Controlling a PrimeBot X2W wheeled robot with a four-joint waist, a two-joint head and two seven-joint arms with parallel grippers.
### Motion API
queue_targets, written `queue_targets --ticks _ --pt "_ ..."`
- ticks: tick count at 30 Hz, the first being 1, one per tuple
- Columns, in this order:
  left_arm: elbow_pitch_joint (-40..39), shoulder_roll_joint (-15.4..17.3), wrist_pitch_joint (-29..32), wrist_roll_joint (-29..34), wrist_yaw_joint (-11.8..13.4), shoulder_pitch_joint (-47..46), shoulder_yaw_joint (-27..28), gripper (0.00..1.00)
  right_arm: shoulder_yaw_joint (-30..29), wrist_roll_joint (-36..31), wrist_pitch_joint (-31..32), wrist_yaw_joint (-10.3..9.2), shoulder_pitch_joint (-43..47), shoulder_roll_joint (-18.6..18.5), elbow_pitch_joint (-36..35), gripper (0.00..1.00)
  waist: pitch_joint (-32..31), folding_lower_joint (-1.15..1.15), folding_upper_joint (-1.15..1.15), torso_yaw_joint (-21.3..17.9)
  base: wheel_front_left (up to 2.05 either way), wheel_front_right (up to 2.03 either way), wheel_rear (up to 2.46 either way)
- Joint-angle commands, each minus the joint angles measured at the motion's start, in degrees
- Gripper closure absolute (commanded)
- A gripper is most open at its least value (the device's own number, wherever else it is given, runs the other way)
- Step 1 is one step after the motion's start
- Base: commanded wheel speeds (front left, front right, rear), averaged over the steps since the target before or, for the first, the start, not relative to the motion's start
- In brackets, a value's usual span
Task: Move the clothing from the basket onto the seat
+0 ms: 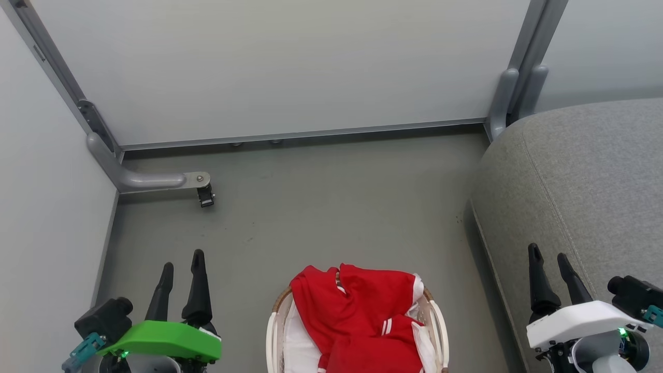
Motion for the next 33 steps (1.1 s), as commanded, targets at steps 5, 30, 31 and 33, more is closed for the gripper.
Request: queue_targets --ticks 5,30,31,33 --pt "0.18 0.45 -1.19 3.63 0.28 0.29 -0.4 0.0 0.18 -3.99 -1.28 0.01 0.25 -0.43 -0.76 0.0 -0.03 0.0 0.41 0.11 0.0 0.0 0.0" --pt "2.06 0.55 -4.55 15.59 0.59 1.46 -2.39 0.0 1.12 -16.53 -4.69 0.02 2.06 -0.55 -0.88 0.0 -0.18 0.0 0.55 0.51 0.0 0.0 0.0" --pt "2.1 0.56 -4.61 15.95 0.64 1.46 -2.45 0.0 1.15 -16.91 -4.79 0.02 2.1 -0.56 -0.88 0.0 -0.16 0.0 0.56 0.53 0.0 0.0 0.0" --pt "2.21 0.56 -4.82 16.64 0.79 1.5 -2.58 0.0 1.19 -17.69 -4.93 0.02 2.18 -0.57 -0.89 0.0 -0.14 0.0 0.57 0.58 0.0 0.0 0.0"
